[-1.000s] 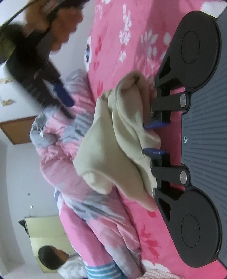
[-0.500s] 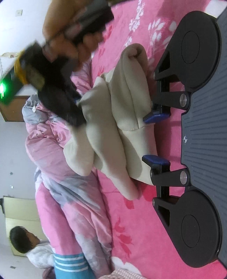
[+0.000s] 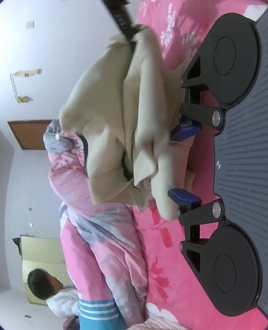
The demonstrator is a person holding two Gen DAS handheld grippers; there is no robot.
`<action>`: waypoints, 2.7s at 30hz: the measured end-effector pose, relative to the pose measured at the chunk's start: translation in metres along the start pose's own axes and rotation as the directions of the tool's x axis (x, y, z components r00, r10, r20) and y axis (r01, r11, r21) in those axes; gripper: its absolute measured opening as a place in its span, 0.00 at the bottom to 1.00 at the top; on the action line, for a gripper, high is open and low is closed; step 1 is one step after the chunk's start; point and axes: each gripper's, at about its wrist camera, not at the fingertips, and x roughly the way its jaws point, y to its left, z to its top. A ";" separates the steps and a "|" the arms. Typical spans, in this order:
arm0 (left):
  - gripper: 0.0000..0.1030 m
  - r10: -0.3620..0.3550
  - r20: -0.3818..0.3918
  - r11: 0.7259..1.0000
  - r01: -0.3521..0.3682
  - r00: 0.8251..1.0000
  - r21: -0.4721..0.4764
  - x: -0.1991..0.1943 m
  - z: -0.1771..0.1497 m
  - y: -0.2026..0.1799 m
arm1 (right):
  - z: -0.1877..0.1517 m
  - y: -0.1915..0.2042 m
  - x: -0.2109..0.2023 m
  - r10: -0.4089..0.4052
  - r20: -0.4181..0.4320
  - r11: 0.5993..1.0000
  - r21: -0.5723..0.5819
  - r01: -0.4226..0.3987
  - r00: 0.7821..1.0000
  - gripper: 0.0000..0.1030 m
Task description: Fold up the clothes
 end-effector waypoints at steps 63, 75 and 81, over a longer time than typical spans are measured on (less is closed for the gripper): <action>0.60 0.000 -0.145 0.997 -0.012 0.989 -0.081 0.018 -0.006 0.007 | -0.012 0.045 0.018 -0.070 0.061 0.979 -0.185 0.080 0.996 0.06; 0.60 0.002 -0.149 0.996 -0.016 0.989 -0.089 0.018 -0.005 0.008 | -0.012 0.082 0.024 -0.112 0.123 0.940 -0.309 0.145 0.986 0.02; 0.60 -0.012 -0.111 0.994 0.000 0.994 -0.105 0.009 -0.004 0.010 | 0.003 0.080 -0.023 -0.091 0.279 0.958 -0.237 0.160 0.956 0.01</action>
